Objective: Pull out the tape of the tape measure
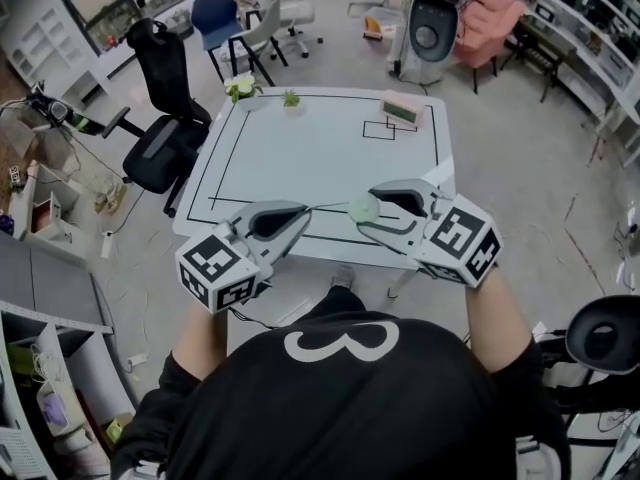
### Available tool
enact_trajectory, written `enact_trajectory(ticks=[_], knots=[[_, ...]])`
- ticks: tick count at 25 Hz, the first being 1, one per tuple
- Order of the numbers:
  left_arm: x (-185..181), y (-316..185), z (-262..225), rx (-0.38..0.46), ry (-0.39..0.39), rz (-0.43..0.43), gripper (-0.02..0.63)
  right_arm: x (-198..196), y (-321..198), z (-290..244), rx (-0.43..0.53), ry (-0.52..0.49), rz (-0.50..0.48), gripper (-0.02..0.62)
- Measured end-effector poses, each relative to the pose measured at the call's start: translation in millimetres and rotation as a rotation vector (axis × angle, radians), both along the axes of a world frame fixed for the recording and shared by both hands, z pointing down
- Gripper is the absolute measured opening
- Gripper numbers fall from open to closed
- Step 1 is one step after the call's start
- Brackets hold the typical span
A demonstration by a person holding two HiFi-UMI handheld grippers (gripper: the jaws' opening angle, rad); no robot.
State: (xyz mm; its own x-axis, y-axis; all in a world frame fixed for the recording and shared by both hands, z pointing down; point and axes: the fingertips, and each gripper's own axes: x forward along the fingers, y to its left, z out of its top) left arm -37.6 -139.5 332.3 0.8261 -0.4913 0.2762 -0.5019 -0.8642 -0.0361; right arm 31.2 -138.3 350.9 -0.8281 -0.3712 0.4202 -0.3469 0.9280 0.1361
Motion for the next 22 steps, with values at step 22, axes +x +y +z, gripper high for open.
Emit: enact_trajectory(ticks=[22], knots=[[-12.5,-38.0,2.5,-0.035,0.059,-0.114,0.006,53.8,-25.5,4.2,-0.006,-0.017,0.183,0.221]])
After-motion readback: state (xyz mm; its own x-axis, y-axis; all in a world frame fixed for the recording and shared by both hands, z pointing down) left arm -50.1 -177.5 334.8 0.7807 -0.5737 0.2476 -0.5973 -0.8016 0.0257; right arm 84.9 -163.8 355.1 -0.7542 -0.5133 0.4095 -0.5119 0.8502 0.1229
